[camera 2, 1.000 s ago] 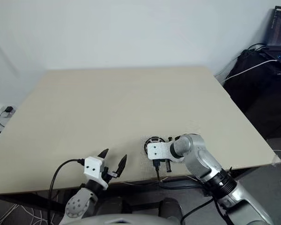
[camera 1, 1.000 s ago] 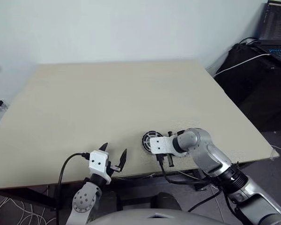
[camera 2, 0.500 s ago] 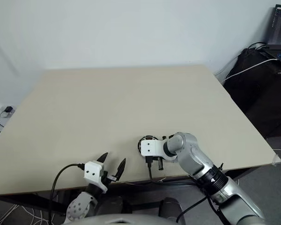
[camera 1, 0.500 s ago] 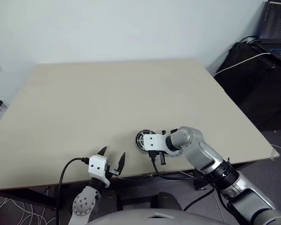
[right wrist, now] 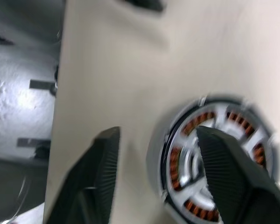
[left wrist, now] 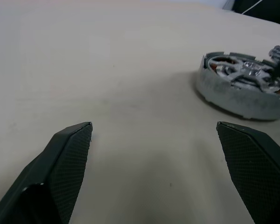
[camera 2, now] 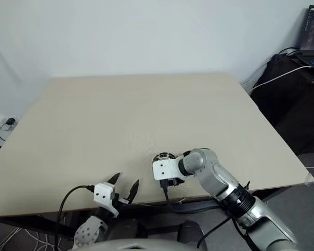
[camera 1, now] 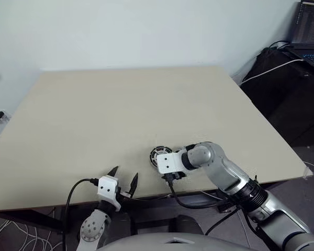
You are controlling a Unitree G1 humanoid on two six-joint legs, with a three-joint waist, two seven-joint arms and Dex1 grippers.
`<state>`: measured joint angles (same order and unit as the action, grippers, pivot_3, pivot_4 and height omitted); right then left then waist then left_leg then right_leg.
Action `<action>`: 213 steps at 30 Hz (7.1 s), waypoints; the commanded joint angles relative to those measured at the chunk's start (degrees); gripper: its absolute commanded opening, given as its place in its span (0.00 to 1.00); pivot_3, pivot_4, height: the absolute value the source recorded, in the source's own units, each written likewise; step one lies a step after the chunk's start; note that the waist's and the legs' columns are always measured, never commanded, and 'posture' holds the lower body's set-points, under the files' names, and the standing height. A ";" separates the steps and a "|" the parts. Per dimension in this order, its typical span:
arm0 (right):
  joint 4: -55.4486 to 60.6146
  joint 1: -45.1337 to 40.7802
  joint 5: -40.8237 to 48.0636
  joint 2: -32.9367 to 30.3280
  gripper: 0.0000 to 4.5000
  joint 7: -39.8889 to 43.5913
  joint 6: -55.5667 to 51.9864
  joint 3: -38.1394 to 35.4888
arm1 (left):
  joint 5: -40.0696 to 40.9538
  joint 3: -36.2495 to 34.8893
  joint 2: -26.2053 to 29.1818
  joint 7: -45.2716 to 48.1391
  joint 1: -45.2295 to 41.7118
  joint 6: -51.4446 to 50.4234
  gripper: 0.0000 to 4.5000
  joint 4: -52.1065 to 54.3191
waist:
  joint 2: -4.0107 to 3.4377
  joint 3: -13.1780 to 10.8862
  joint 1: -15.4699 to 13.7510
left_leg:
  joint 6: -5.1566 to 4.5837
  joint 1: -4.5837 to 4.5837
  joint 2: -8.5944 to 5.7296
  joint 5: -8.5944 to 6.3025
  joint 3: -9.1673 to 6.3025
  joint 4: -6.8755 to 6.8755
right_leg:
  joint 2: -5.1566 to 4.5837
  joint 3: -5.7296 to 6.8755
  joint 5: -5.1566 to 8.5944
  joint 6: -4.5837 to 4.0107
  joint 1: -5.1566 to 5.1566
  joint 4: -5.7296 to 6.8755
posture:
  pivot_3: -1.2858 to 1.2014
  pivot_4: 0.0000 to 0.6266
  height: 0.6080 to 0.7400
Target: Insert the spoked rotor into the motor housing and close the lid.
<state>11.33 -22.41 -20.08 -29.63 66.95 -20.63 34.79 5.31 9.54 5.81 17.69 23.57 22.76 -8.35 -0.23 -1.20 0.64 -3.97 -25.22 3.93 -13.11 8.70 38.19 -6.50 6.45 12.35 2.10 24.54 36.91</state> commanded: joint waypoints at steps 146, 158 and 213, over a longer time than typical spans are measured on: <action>-10.95 17.57 30.22 11.22 0.00 -25.06 8.32 -19.84 | -5.06 2.29 5.69 1.75 -0.80 -11.29 0.07 17.88 | -0.37 -0.12 -0.02 | 0.21 0.45 -0.16 -0.15 -0.28 -0.25 | 0.07 -0.06 0.02 0.00 -0.14 -0.06 | 0.52 0.00 1.00; -13.52 15.19 25.49 9.46 0.57 -24.06 13.46 -18.47 | -4.66 2.29 5.58 2.19 -1.78 -10.95 0.06 16.23 | -0.37 -0.12 0.00 | 0.22 0.45 -0.16 -0.15 -0.28 -0.26 | 0.07 -0.06 0.01 0.01 -0.14 -0.06 | 0.52 0.00 1.00; -17.58 12.70 22.88 11.63 0.71 -27.77 8.49 -18.80 | -4.65 2.88 5.77 1.80 -0.43 -15.27 0.06 23.39 | -0.38 -0.11 0.01 | 0.22 0.44 -0.20 -0.15 -0.28 -0.25 | 0.04 -0.05 0.01 0.00 -0.14 -0.05 | 0.52 0.00 1.00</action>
<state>-6.71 -8.35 3.32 -17.82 39.81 -11.95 16.42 0.32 12.16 11.46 19.70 23.29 8.23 11.46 -0.61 -1.31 0.65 -3.76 -24.78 3.73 -13.27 8.42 37.93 -6.46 6.39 12.36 2.10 24.40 36.86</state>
